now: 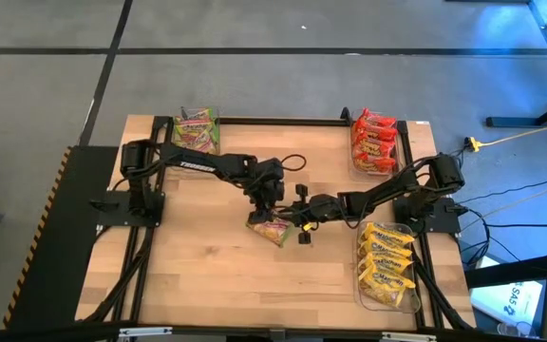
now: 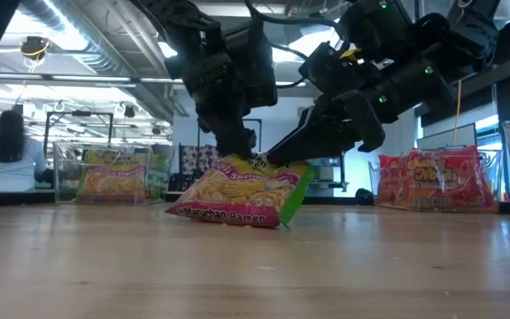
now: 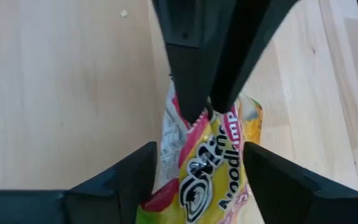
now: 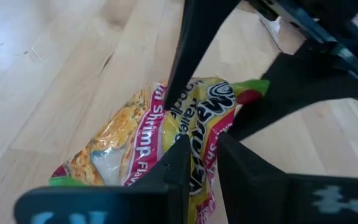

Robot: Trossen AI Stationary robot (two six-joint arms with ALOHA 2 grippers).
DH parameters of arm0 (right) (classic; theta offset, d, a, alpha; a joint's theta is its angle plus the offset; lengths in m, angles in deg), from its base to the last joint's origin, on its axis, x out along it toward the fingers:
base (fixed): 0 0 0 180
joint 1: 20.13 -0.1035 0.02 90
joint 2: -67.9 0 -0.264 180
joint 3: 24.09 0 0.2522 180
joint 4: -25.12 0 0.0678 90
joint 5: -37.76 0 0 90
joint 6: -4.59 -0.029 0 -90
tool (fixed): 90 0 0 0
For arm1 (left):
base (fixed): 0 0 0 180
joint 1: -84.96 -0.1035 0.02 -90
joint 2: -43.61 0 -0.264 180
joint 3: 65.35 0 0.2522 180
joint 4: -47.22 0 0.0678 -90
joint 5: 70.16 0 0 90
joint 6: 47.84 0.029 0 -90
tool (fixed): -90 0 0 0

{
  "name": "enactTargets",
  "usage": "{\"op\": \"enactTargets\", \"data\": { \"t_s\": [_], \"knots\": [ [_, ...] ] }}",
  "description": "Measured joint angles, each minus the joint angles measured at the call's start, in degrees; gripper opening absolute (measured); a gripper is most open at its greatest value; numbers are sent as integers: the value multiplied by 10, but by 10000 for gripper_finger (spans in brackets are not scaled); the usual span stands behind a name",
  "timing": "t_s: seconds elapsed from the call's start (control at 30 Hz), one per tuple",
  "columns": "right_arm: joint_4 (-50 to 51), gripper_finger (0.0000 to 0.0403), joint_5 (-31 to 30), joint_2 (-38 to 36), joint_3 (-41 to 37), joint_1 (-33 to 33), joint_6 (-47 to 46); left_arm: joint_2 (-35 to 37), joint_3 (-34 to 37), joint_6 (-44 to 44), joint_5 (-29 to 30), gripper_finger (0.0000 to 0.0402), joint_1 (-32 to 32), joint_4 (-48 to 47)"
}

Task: Sort Maruchan noodles
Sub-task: Put the green noodle pack into the top left transparent bin

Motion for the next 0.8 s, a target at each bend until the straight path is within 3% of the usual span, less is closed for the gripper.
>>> {"op": "enactTargets", "data": {
  "t_s": [0.33,0.5,0.67,0.8],
  "knots": [
    [0,48,1,0,0,0,-7,-35,0,15,13,139,5,-4],
    [-10,53,-9,0,0,0,-76,-31,0,20,40,79,12,-6],
    [18,85,-99,-19,0,0,-84,-19,0,24,75,20,26,-15],
    [53,107,-116,-55,0,0,-84,-17,0,17,101,7,39,-16]
  ]
}}
